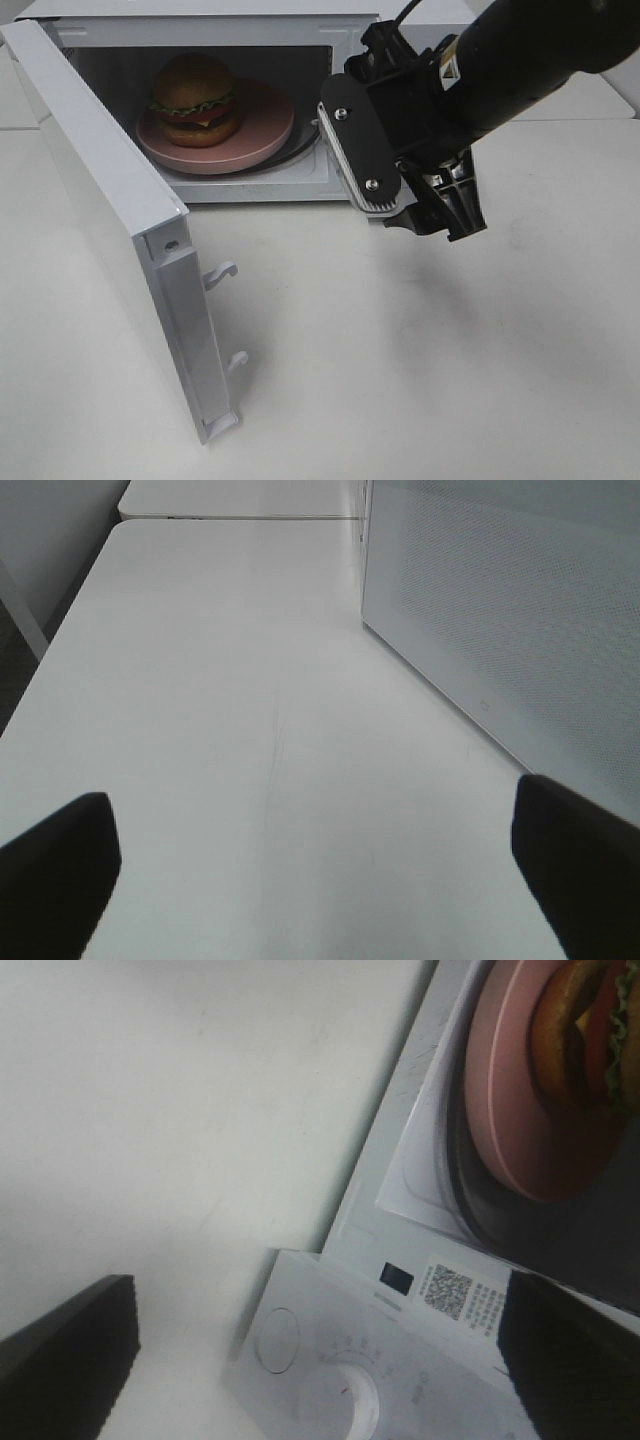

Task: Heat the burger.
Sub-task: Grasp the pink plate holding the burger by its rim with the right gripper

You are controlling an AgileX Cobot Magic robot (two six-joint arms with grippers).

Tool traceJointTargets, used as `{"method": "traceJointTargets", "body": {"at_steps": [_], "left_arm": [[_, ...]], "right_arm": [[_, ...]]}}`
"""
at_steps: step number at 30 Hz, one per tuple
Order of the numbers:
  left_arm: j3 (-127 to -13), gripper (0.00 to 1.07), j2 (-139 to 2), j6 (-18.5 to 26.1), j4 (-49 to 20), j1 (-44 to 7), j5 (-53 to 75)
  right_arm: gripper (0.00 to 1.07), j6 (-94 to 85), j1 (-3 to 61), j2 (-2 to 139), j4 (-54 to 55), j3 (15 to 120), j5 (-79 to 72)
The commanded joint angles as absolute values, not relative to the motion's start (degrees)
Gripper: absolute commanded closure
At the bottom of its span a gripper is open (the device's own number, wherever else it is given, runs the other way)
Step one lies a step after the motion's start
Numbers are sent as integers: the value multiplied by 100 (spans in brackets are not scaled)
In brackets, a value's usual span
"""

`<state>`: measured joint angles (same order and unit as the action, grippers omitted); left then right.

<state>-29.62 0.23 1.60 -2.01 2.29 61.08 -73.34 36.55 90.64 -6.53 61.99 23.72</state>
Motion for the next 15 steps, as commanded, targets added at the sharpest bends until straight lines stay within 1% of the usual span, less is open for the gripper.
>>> {"method": "traceJointTargets", "body": {"at_steps": [1,15], "left_arm": [[-2956,7,69,115,-201,201,6125],[-2956,7,69,115,-201,201,6125]], "right_arm": [[13,-7208,3684,9265,-728,6371,2206],[17,-7208,3684,10451,-871,7328,1896]]}}
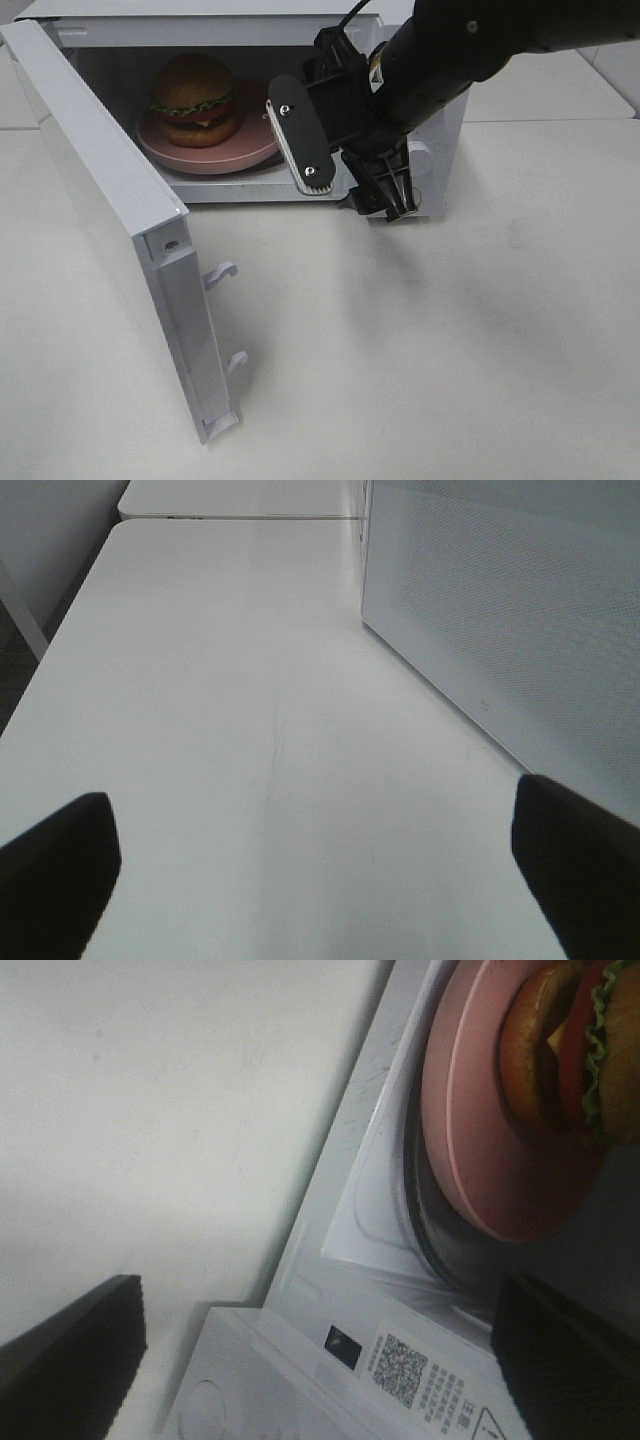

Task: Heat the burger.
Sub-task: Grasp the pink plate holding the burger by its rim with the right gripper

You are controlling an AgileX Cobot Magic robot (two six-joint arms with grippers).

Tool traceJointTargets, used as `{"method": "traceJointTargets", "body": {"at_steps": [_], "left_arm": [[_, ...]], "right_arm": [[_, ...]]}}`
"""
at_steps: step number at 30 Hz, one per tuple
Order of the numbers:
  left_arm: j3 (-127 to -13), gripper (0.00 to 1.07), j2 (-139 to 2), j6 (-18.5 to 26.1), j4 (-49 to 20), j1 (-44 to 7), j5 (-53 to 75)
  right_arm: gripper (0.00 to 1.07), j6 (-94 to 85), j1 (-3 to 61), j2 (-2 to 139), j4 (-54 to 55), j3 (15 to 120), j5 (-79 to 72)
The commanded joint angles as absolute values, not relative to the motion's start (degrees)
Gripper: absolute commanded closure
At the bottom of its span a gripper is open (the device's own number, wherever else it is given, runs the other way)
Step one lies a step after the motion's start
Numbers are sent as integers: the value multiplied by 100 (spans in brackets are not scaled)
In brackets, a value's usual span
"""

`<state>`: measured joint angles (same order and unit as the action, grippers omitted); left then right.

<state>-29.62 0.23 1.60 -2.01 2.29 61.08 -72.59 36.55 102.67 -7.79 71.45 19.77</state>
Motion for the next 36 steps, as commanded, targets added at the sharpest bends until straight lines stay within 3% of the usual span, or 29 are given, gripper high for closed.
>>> {"method": "traceJointTargets", "body": {"at_steps": [1,25,36], "left_arm": [[-2956,7,69,115,-201,201,6125],[-2956,7,69,115,-201,201,6125],[-2956,7,69,115,-201,201,6125]], "right_arm": [[17,-7196,3684,10537,-871,7391,1891],[22,-6452,3684,12324,-1026,9127,1673],[26,-5930,3684,13419,-1089,10680,2435]]}}
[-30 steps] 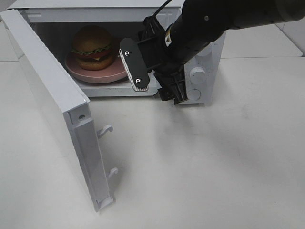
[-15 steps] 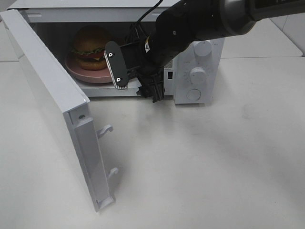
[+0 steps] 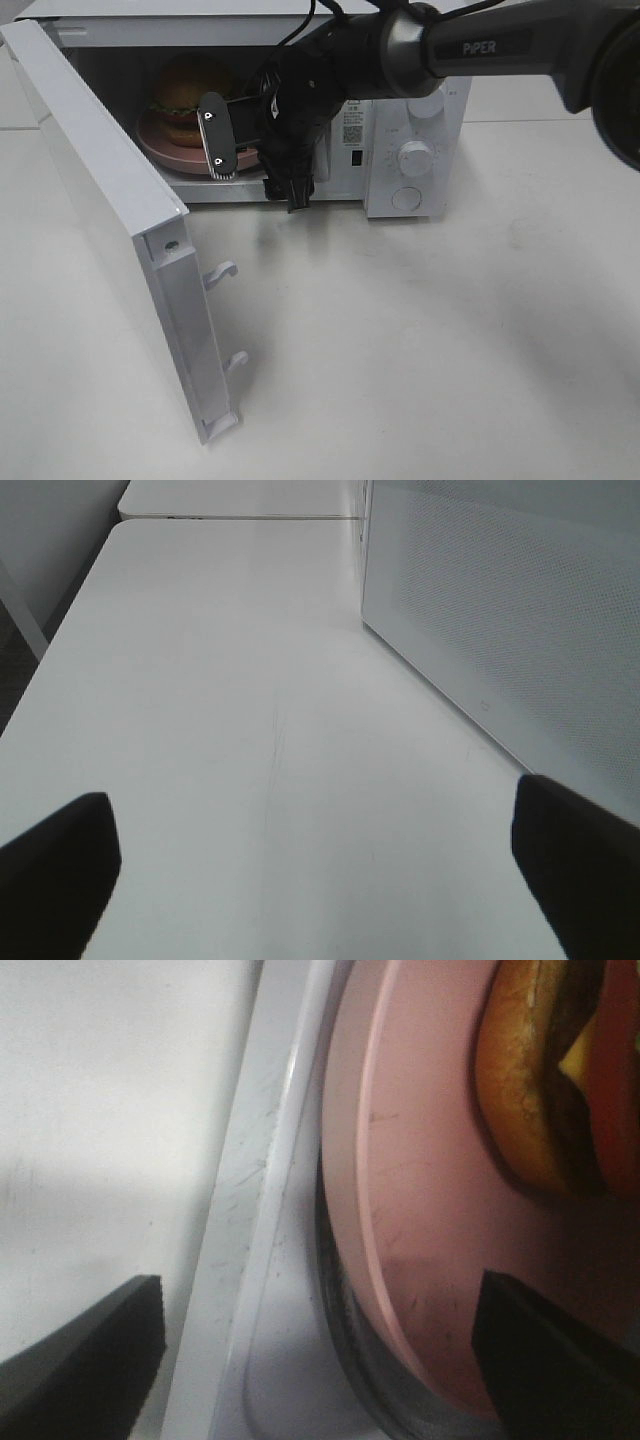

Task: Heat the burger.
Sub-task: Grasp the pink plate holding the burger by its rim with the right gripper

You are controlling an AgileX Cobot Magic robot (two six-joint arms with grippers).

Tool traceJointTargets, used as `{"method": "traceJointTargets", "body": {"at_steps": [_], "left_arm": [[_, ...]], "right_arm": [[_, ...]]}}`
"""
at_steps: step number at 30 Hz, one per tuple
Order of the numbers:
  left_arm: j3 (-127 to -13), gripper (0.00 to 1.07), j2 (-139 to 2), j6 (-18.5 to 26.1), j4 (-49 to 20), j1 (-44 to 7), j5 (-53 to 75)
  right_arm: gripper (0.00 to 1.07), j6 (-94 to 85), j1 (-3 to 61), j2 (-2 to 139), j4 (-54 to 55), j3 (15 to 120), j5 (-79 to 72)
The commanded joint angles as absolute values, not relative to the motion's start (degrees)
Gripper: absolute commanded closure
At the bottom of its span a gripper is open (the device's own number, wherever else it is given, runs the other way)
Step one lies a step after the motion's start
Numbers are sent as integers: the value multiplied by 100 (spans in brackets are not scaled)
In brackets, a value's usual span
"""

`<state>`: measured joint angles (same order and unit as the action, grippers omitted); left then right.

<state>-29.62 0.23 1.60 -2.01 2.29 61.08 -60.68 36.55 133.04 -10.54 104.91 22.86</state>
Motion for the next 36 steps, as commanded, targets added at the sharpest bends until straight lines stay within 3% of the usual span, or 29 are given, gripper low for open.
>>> {"method": "traceJointTargets", "body": {"at_steps": [1,13,28,30,31,32,33,34,35,36], "left_arm": [[-2956,7,69,115,-201,201,6125],[-2956,7,69,115,-201,201,6125],[-2956,7,69,115,-201,201,6125],[-2956,7,69,115,-201,201,6125],[-2956,7,69,115,-201,201,6125],[-2956,7,69,115,-201,201,6125],[-2956,7,69,115,-201,201,6125],[-2956,7,69,115,-201,201,6125],[-2956,7,69,115,-201,201,6125],[-2956,7,69,115,-201,201,6125]], "right_arm": [[26,-5930,3684,13419,-1089,10680,2435],[35,-5844,3684,14112,-642,11958,2813],[36,-5924,3816,14278,-350,12026,2641],[41,-5907,3816,14312,-350,12026,2624],[51,-5907,3816,14330,-355,12026,2584],[51,-5907,3816,14330,-355,12026,2584],[68,-5907,3810,14330,-355,12026,2550],[78,-5907,3804,14330,-355,12026,2550],[78,-5907,3804,14330,-355,12026,2550],[99,-5907,3804,14330,-355,12026,2550]]}}
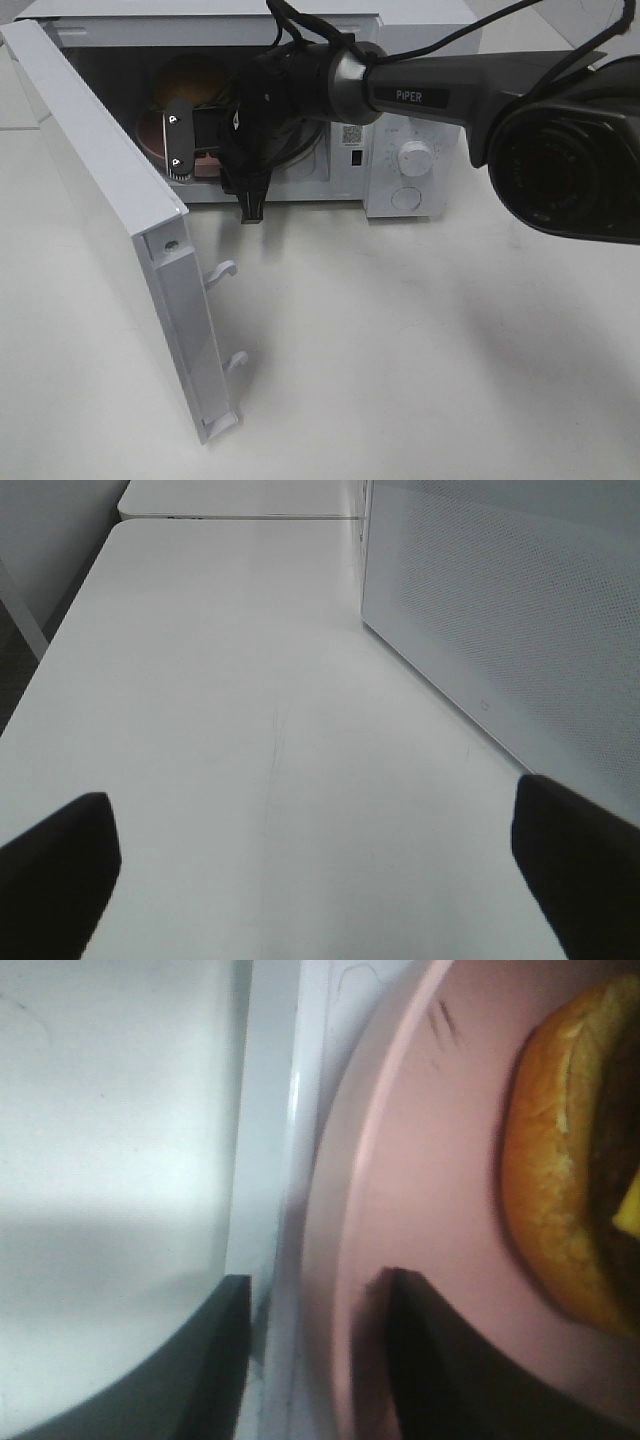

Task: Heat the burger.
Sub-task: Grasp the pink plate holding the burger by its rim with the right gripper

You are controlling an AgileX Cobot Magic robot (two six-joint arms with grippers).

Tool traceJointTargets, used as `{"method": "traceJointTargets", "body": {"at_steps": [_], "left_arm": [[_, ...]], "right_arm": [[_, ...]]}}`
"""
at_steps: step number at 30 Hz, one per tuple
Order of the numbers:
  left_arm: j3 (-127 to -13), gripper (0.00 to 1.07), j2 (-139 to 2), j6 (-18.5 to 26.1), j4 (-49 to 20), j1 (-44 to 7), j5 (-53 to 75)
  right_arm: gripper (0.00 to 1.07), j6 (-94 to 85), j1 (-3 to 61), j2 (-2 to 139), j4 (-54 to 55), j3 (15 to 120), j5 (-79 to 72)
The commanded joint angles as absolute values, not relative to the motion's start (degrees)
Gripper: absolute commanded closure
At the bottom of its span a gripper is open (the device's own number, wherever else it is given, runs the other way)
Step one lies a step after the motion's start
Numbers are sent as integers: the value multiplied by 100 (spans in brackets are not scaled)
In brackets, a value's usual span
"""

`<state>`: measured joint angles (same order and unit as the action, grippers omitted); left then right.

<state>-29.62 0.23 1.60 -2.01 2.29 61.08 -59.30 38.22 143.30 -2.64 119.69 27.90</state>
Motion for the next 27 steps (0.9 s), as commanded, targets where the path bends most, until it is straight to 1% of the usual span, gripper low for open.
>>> {"method": "traceJointTargets", "body": {"at_steps": [1,2,10,14,20,27], "left_arm": [[-2956,7,69,115,-201,201,6125],[-2956,7,69,115,-201,201,6125],[-2956,7,69,115,-201,201,6125],[-2956,7,69,115,-201,201,6125],[-2956,7,69,115,-201,201,6125],[-2956,7,69,115,-201,201,6125]], "right_arm": [[99,-5907,3804,14330,-355,12026,2550],[107,-5901,3799,14330,-355,12026,2527],[107,-5901,3730,14330,-350,12026,2573],[107,-6068,3730,14330,-57,12021,2699],[107,-6303,3730,14290,0,11992,2922],[107,-6641,3730,13929,0,11602,2790]]}}
